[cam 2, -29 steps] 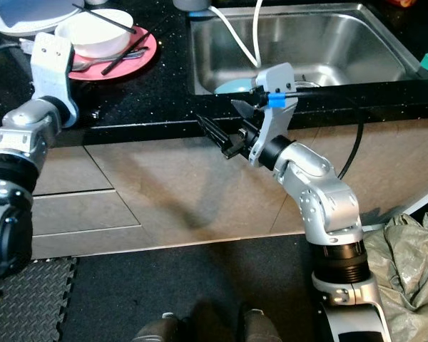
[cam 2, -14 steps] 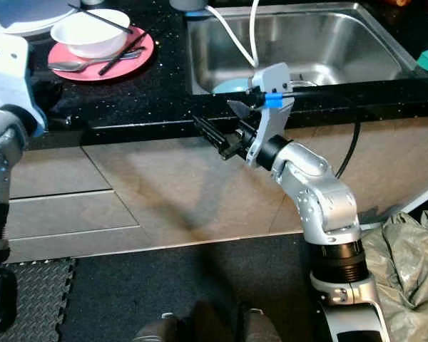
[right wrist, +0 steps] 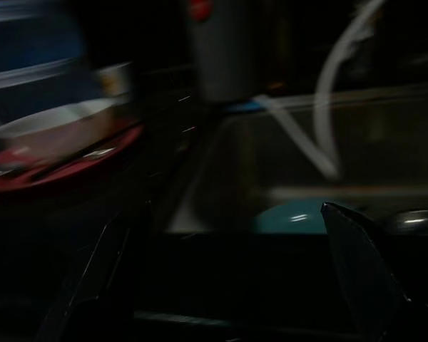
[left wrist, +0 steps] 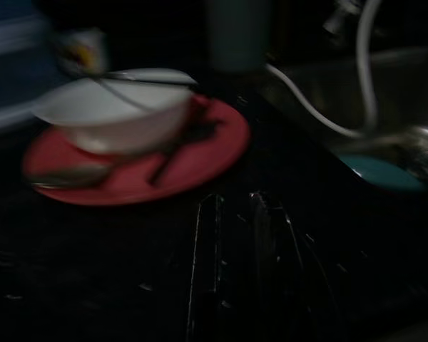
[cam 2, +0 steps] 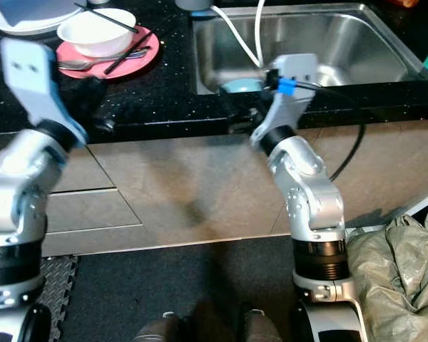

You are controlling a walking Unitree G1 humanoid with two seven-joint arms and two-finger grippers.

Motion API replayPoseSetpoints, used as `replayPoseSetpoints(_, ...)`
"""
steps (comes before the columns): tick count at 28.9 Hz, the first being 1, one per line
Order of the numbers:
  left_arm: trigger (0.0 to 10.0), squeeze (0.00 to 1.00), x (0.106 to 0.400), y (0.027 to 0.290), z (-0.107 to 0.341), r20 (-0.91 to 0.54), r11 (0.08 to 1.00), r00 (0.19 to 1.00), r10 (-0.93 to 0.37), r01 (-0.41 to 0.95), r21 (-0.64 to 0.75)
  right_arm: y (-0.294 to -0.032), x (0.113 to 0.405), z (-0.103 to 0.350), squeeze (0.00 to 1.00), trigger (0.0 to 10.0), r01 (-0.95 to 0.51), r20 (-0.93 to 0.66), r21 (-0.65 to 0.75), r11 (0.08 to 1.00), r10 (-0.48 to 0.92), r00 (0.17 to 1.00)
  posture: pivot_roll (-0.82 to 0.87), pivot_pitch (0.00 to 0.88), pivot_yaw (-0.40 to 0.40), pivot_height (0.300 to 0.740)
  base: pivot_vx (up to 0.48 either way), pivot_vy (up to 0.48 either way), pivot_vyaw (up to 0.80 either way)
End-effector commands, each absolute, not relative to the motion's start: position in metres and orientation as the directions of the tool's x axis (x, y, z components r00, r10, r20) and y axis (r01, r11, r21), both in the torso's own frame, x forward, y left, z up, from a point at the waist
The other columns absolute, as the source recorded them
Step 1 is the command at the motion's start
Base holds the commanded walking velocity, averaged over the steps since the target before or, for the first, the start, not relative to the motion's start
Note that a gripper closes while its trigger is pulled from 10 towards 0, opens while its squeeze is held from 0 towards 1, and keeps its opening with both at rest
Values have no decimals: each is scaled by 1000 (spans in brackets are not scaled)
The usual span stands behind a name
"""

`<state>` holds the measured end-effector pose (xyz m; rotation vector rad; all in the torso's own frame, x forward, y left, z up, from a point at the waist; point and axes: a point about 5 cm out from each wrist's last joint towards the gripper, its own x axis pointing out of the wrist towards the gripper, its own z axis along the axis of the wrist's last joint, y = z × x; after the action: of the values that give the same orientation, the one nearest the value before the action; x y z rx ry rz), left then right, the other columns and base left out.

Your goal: Kitchen organization

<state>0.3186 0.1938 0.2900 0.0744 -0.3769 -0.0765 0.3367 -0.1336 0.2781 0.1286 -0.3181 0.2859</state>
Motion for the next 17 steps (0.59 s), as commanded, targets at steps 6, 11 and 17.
replayPoseSetpoints(6,10000,0,304,202,286,377,994,924,-67,29,106,-147,337,277,0,10000,-200,357,46,979,171,919,29,204,34,740,0,0,0)
replayPoseSetpoints(11,10000,0,301,208,291,400,993,916,-28,-21,116,-143,336,274,0,10000,-201,358,44,979,172,918,36,202,33,740,0,0,0)
replayPoseSetpoints(17,10000,0,302,216,299,432,985,901,51,-117,129,-140,337,275,0,10000,-205,366,33,978,179,913,38,197,27,740,0,0,0)
